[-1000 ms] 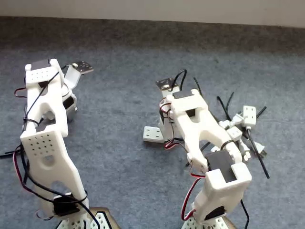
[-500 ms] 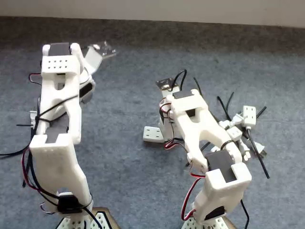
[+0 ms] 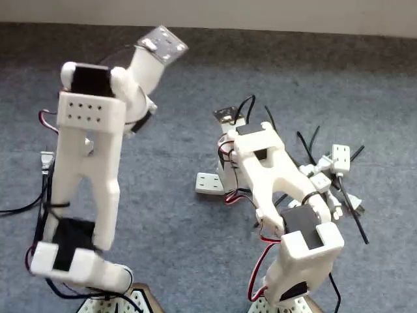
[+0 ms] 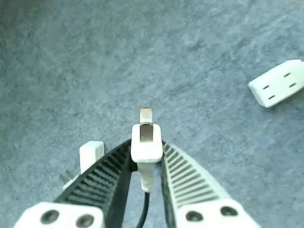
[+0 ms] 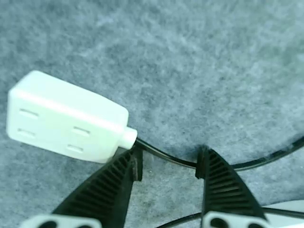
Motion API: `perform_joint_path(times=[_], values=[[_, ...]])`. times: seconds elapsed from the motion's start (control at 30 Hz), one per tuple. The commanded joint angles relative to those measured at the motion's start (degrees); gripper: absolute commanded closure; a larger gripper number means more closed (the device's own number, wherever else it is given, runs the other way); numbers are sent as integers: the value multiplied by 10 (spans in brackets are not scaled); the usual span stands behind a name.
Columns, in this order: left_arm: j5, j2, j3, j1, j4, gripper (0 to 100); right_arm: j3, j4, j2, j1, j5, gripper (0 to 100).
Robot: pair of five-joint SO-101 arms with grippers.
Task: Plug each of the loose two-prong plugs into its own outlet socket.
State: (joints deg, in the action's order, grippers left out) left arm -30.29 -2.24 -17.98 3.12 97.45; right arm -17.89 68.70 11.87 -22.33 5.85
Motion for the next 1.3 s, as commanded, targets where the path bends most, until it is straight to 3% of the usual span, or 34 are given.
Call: perform_joint_path(times=[0.0, 0.23, 0.6, 0.87, 1.13, 1.27], values=[[38, -125, 118, 44, -83, 993, 0, -7, -2, 9, 6, 807], [104, -342, 444, 48, -356, 993, 0, -7, -2, 9, 6, 807], [308, -629, 765, 100, -636, 994, 0, -8, -2, 9, 6, 807], [339, -813, 990, 144, -855, 994, -29, -55, -2, 9, 6, 807], [339, -933, 1156, 145, -993, 995, -34, -65, -4, 9, 6, 807], [339, -949, 1156, 145, -983, 995, -23, -67, -7, 9, 6, 807]])
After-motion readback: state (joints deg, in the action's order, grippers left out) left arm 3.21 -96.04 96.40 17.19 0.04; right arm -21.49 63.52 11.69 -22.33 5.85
